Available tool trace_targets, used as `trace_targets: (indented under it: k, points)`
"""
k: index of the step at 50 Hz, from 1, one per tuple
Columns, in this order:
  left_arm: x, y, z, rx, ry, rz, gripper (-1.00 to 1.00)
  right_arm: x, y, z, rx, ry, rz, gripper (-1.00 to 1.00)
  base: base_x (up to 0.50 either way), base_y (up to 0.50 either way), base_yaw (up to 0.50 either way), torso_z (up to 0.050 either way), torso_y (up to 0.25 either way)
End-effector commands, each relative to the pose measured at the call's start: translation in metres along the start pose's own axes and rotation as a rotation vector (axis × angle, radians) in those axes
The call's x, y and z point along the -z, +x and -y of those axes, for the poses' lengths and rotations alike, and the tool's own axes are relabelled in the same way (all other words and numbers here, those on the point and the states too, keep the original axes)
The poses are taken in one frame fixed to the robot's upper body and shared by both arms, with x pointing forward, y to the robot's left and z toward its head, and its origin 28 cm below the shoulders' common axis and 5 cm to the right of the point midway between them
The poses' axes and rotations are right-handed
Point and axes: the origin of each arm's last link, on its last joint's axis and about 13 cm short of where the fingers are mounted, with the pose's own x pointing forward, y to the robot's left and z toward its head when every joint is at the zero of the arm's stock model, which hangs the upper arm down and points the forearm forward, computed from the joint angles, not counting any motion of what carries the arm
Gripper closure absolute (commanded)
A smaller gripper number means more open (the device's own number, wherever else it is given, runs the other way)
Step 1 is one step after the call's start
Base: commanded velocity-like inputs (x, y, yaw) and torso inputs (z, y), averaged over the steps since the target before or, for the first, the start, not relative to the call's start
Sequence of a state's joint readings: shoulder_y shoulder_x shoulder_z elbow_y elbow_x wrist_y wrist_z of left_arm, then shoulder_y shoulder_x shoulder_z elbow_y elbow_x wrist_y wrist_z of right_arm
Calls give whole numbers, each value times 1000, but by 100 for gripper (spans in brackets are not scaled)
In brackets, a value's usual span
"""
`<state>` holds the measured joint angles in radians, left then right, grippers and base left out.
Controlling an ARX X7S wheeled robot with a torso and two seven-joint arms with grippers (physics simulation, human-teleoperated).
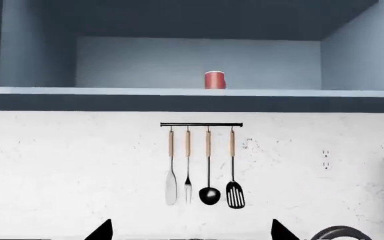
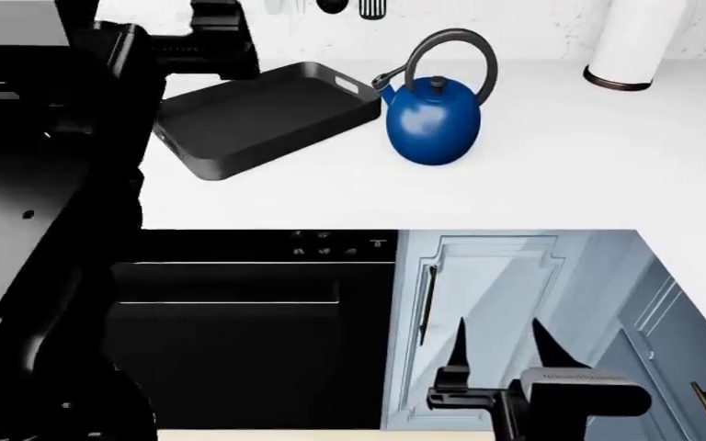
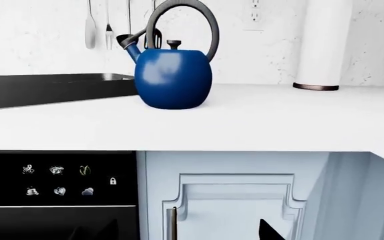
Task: Pick the kettle from the counter and place it on the tray. Then pick the mug from the cabinet and place it on the tray. Then close the cabinet doors.
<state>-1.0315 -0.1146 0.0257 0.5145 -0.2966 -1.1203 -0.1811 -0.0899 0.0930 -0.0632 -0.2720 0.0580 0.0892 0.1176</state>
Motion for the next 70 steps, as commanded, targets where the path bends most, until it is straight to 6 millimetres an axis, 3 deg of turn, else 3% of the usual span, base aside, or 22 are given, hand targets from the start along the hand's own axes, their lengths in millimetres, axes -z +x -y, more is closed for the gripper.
trace_targets:
  k: [1, 8, 18, 21, 24, 28, 35, 44, 53, 70]
  points:
    - [-140, 54, 12, -32, 91, 98, -100, -3, -3, 1, 0, 0, 13, -100, 0, 0, 0, 50, 0]
    - [-194, 81, 23, -79, 99, 114, -100, -4, -5, 1, 1, 1, 18, -100, 0, 0, 0, 50, 0]
    - [-234, 101, 25, -138, 76, 99, -100, -9, -5, 1, -4, -9, 23, -100, 0, 0, 0, 50, 0]
    - [-240, 103, 24, -146, 67, 92, -100, -20, -3, 2, -5, -21, 36, -100, 0, 0, 0, 50, 0]
    - [-242, 104, 24, -147, 67, 84, -100, -44, 0, 5, -5, -50, 81, -100, 0, 0, 0, 50, 0]
    - [-238, 102, 25, -119, 72, 63, -100, -97, 8, 8, -27, -118, 174, -100, 0, 0, 0, 50, 0]
    - [-236, 103, 24, -125, 80, 50, -100, -169, 25, 7, -41, -197, 266, -100, 0, 0, 0, 48, 0]
    - [-237, 103, 23, -120, 94, 48, -100, -234, 34, 5, -68, -239, 344, -100, 0, 0, 0, 8, 0]
    - [-237, 102, 23, -108, 101, 52, -100, -256, 31, 7, -75, -218, 355, -100, 0, -180, 0, 0, 0]
    - [-238, 101, 22, -102, 94, 48, -100, -270, 25, 14, -61, -219, 358, -100, 0, -441, 0, 0, 0]
